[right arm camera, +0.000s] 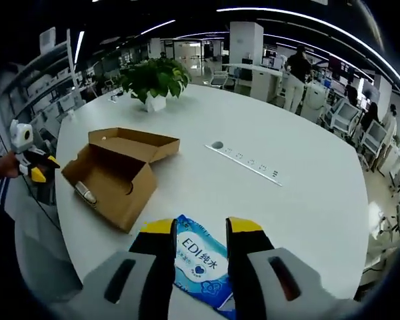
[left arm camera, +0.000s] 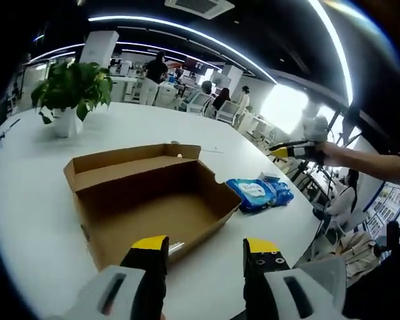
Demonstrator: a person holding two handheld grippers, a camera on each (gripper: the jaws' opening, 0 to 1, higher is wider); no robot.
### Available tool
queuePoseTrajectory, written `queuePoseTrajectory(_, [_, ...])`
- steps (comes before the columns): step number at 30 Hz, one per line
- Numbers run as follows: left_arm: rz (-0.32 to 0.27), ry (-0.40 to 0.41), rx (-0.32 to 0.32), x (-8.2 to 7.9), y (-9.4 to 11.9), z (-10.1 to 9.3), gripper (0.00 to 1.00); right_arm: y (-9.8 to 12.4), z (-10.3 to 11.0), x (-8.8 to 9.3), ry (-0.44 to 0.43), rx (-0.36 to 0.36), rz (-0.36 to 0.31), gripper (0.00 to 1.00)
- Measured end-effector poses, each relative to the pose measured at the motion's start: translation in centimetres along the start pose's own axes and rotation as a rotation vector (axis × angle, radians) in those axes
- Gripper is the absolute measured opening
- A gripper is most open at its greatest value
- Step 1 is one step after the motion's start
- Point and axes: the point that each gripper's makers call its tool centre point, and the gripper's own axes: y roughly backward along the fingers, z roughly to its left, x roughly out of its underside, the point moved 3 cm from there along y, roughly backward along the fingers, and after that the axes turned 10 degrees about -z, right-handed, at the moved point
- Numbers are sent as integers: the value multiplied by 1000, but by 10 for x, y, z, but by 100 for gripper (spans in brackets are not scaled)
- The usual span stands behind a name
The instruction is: Operate the shoe box by opening the lid, removing the specified soft item, and placing it in the target area until the item is outside and the box remains undamaged.
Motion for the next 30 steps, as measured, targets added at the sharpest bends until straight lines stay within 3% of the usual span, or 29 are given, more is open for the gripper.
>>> queuePoseTrajectory(5, [-8, 13, -25, 3, 13, 12, 45, -22, 32, -6, 28, -63, 6, 28])
queuePoseTrajectory(15, [-19, 29, -55, 5, 27, 28, 45, -41, 56, -15, 50, -105, 11, 27])
queuePoseTrajectory(22, [-7, 16, -48, 3, 24, 36, 45, -39, 61, -9, 55, -113, 22, 27])
queuePoseTrajectory(30, [24, -35, -30, -7, 6, 49, 45, -27, 74, -3, 51, -124, 11, 27])
